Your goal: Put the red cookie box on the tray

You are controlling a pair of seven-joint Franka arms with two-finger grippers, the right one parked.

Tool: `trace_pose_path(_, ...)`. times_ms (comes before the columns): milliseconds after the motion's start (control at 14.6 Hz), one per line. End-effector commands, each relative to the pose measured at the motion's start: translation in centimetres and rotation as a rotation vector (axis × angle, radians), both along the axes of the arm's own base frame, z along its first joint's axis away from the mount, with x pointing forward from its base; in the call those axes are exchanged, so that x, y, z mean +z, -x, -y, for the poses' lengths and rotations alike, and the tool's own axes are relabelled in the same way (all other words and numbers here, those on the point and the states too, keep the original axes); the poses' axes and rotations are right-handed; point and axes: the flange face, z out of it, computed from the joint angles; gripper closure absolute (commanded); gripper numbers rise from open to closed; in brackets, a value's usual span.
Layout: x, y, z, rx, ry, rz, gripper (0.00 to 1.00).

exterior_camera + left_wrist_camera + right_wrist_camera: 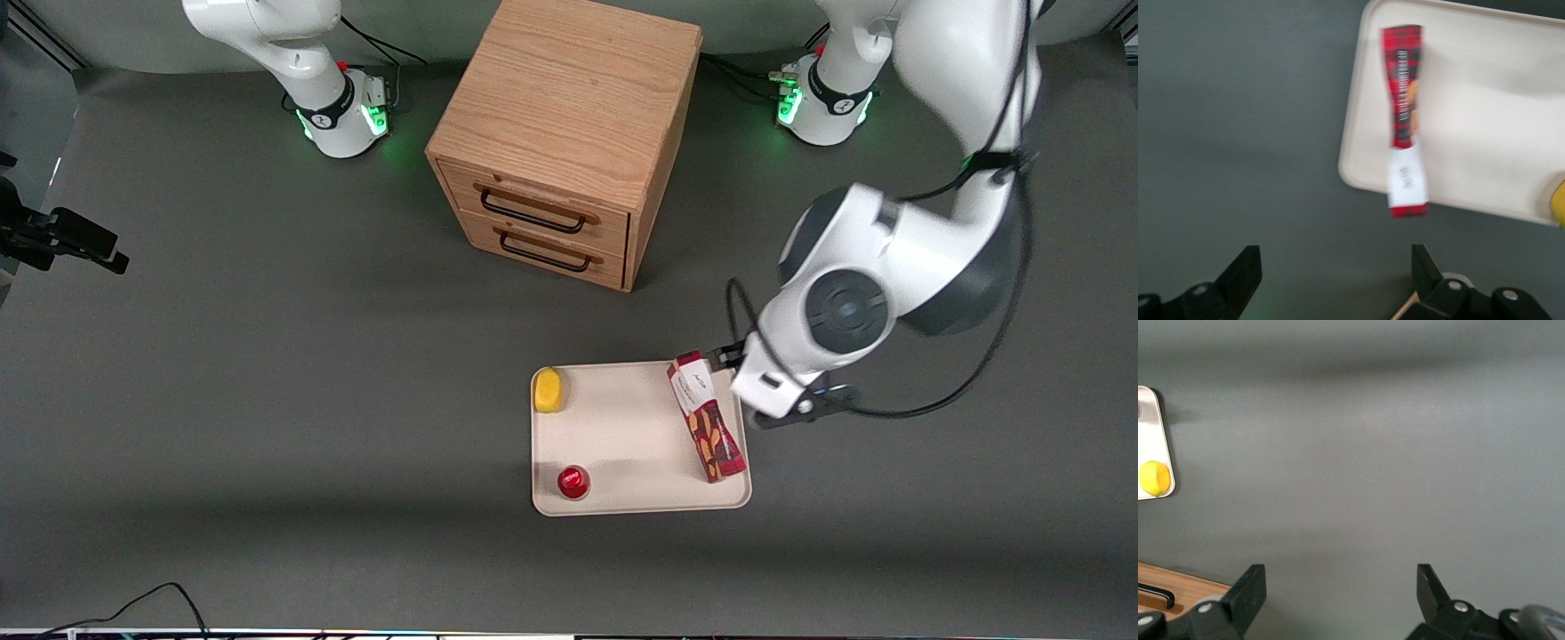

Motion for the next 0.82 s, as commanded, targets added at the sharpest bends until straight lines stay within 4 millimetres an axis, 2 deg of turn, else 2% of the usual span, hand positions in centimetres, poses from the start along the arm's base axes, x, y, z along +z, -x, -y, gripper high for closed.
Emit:
trace_pose_path(0, 4.4, 5.7, -4.7, -0.081, -0.034, 0.011, 0.0)
trace_pose_path(206, 6.9, 8.6, -13.2, -0.152, 0.021, 0.025, 0.0)
trace_pose_path(412, 7.5, 11.5, -20.9, -0.243, 0.061, 0.089, 0.0)
trace_pose_path(549, 7.6, 11.9, -24.5, -0.297, 0.078, 0.104, 0.0)
trace_pose_path(755, 7.6, 11.5, -27.8, -0.268, 0.086, 0.11, 0.0)
